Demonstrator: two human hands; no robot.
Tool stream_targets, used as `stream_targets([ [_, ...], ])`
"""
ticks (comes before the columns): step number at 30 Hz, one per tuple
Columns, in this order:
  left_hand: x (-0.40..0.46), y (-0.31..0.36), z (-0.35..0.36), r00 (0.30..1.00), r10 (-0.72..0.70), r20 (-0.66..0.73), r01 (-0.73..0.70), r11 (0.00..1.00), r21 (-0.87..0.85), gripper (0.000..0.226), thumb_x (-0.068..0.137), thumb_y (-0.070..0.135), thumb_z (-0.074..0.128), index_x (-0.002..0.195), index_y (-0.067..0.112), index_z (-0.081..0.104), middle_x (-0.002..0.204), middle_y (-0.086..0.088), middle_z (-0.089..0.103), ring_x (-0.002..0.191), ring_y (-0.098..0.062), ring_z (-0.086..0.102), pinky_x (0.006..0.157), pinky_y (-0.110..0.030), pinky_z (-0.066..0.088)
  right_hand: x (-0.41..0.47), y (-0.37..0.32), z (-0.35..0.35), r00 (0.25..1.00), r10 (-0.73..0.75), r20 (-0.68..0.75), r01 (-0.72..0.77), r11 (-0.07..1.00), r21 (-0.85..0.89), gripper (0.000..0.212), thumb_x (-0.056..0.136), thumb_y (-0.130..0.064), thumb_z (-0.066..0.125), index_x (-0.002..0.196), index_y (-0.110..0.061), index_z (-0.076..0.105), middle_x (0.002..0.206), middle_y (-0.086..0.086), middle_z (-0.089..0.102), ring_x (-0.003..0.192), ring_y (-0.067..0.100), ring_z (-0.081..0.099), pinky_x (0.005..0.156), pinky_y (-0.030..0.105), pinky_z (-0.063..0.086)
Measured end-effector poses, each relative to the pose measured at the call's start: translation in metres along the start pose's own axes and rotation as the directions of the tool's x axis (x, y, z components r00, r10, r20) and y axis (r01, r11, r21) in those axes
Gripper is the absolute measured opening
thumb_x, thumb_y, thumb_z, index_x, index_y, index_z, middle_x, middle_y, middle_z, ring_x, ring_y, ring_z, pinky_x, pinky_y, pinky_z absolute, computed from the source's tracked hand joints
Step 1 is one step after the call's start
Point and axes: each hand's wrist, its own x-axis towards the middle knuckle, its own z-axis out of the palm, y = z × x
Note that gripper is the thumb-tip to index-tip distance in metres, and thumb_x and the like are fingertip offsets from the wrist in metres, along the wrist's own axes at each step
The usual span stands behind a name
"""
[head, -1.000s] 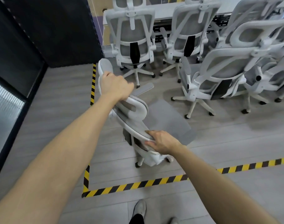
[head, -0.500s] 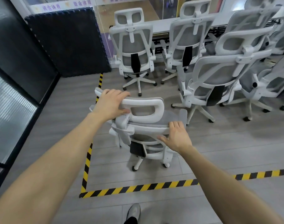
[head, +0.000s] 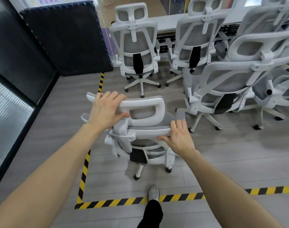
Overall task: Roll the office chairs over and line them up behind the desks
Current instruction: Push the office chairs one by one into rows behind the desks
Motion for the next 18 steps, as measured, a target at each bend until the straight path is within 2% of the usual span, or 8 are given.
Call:
stream_targets([
  [5,0.04,-0.015,0.028,0.998,-0.02,-0.063,0.021,1.0,0.014,0.062,0.084,0.07,0.077,0.125,0.026,0.062,0.11,0.005,0.061,0.102,-0.025,0.057,0.09,-0.046,0.042,0.072,0.017,0.008,0.997,-0.014,0.081,0.015,1.0,-0.018,0.078,0.085,-0.086,0.055,0.112,-0.013,0.056,0.113,0.006,0.057,0.113,0.03,0.048,0.111,0.046,0.045],
  [8,0.072,-0.031,0.046,0.996,-0.056,-0.068,0.058,0.998,0.022,0.063,0.085,0.071,0.075,0.128,0.028,0.062,0.112,0.005,0.061,0.104,-0.025,0.057,0.09,-0.046,0.041,0.123,0.02,0.009,0.989,-0.006,0.148,0.019,0.996,-0.082,0.08,0.086,-0.086,0.053,0.12,-0.013,0.056,0.124,0.007,0.059,0.126,0.032,0.049,0.117,0.044,0.04],
  [13,0.126,-0.049,0.071,0.993,-0.094,-0.077,0.097,0.995,0.034,0.059,0.084,0.07,0.076,0.123,0.028,0.062,0.107,0.005,0.06,0.101,-0.026,0.056,0.089,-0.047,0.041,0.189,0.027,0.02,0.985,0.034,0.172,-0.029,0.999,-0.033,0.078,0.089,-0.072,0.071,0.132,-0.009,0.057,0.151,0.01,0.056,0.159,0.03,0.031,0.13,0.045,0.031],
  [15,0.143,-0.055,0.08,0.991,-0.112,-0.079,0.114,0.993,0.028,0.058,0.084,0.069,0.078,0.122,0.028,0.062,0.106,0.005,0.06,0.1,-0.026,0.056,0.089,-0.047,0.041,0.213,0.032,0.022,0.98,0.041,0.193,-0.035,0.999,-0.033,0.078,0.089,-0.072,0.071,0.133,-0.01,0.056,0.15,0.008,0.056,0.158,0.028,0.032,0.128,0.043,0.034],
  [18,0.168,-0.064,0.088,0.989,-0.122,-0.088,0.124,0.992,0.017,0.058,0.082,0.067,0.081,0.121,0.028,0.064,0.105,0.004,0.061,0.099,-0.026,0.056,0.087,-0.046,0.04,0.242,0.035,0.021,0.975,0.053,0.217,-0.046,0.998,-0.036,0.076,0.09,-0.074,0.067,0.132,-0.013,0.056,0.138,0.003,0.056,0.143,0.025,0.042,0.119,0.037,0.039],
])
